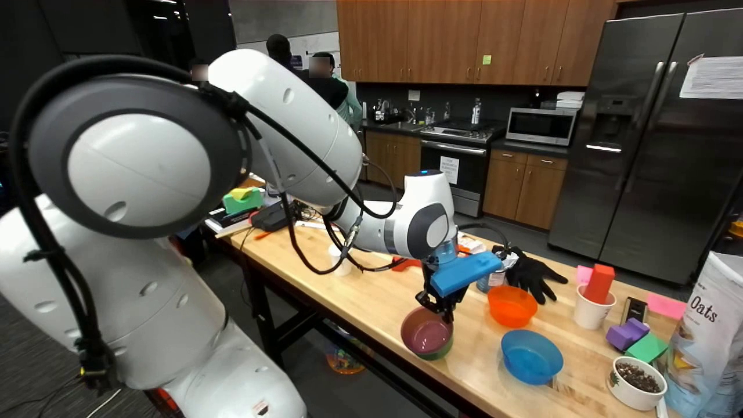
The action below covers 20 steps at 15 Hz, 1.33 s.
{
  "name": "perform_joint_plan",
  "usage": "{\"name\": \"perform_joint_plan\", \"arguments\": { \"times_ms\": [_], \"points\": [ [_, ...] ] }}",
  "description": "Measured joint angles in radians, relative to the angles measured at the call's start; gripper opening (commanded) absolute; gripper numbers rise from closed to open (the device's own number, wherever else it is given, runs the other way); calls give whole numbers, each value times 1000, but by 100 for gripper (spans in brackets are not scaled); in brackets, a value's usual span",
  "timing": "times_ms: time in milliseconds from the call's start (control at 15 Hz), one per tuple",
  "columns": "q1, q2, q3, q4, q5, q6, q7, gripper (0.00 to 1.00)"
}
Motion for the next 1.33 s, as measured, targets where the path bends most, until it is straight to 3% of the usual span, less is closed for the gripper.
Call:
{"name": "perform_joint_plan", "arguments": {
  "times_ms": [467, 867, 1333],
  "points": [
    [-67, -133, -1, -36, -199, 2, 135, 6],
    [-66, -166, -2, -52, -203, 0, 141, 2],
    [-132, -185, -10, -53, -274, -27, 316, 2]
  ]
}}
